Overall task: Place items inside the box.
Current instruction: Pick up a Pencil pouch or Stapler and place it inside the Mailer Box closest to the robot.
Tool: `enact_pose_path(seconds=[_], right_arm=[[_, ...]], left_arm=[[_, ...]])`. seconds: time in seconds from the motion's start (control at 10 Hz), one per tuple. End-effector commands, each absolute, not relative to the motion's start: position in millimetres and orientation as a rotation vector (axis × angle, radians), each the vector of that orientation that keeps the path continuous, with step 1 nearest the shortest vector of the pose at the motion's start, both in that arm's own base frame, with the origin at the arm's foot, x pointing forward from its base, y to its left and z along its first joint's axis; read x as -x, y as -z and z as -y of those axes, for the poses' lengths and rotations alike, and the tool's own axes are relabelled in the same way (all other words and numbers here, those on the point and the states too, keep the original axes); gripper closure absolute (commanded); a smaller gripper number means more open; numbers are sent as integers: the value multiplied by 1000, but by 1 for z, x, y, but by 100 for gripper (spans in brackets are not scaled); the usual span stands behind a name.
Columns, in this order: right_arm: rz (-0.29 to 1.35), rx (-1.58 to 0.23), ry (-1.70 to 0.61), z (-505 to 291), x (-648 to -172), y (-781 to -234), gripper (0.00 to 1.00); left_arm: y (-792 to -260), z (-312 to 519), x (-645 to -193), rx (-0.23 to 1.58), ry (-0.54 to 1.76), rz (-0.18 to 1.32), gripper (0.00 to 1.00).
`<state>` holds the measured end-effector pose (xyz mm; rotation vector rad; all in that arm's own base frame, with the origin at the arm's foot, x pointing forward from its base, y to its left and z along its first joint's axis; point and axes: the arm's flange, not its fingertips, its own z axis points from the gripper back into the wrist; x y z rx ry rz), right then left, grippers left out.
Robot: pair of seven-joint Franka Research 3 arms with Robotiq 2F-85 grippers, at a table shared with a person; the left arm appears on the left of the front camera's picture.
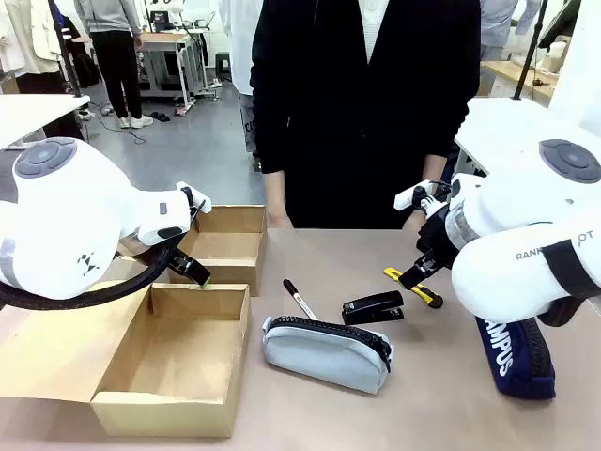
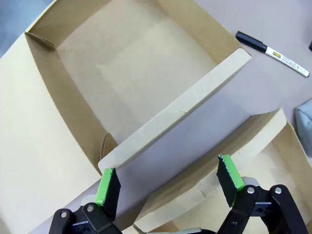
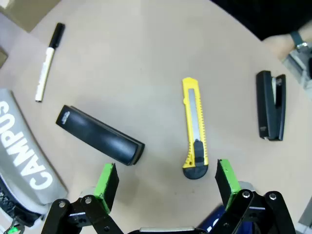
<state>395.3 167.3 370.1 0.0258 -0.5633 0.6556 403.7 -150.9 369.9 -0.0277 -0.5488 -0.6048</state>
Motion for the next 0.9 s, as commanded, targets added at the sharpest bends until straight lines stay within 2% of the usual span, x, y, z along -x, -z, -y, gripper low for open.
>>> enact_pose_path(seconds=[0.0, 0.8], right_arm=[[563, -26, -656, -167, -395, -370, 0], [563, -26, -656, -167, -395, -370, 0]], left_arm=[[-370, 151, -404, 28, 605, 549, 0], [-370, 151, -404, 28, 605, 549, 0]])
